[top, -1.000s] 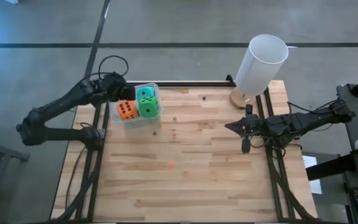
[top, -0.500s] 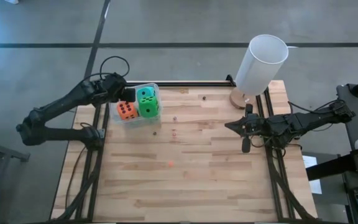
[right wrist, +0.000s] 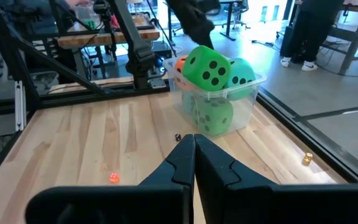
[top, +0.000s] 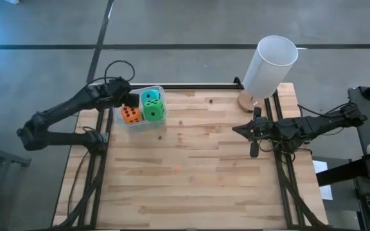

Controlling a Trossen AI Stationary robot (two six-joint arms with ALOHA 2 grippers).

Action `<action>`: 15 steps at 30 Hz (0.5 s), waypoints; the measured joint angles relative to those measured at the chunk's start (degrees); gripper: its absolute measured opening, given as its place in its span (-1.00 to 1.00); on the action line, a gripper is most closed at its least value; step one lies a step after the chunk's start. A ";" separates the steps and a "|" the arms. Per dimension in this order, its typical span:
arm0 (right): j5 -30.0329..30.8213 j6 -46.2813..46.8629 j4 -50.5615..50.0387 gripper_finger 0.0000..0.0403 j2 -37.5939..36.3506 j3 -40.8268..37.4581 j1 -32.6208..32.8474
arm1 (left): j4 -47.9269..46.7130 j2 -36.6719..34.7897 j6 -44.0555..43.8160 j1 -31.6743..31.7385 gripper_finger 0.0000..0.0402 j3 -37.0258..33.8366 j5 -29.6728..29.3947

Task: Pick & Place Dice
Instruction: Put the small blue dice into the transparent bin

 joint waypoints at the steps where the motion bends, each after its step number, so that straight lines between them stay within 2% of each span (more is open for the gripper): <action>1: 0.00 0.00 0.02 -0.96 0.00 0.00 0.00 | 0.08 0.00 0.00 0.02 -0.08 -1.01 -0.01; 7: 0.00 -0.07 0.81 -0.96 0.00 0.00 0.00 | 1.69 -0.07 -1.41 0.09 -0.04 -4.66 -0.25; 15: 0.00 -0.18 2.02 -0.96 -0.02 0.00 0.00 | 1.26 -0.24 -0.59 0.13 -0.05 -1.87 -0.25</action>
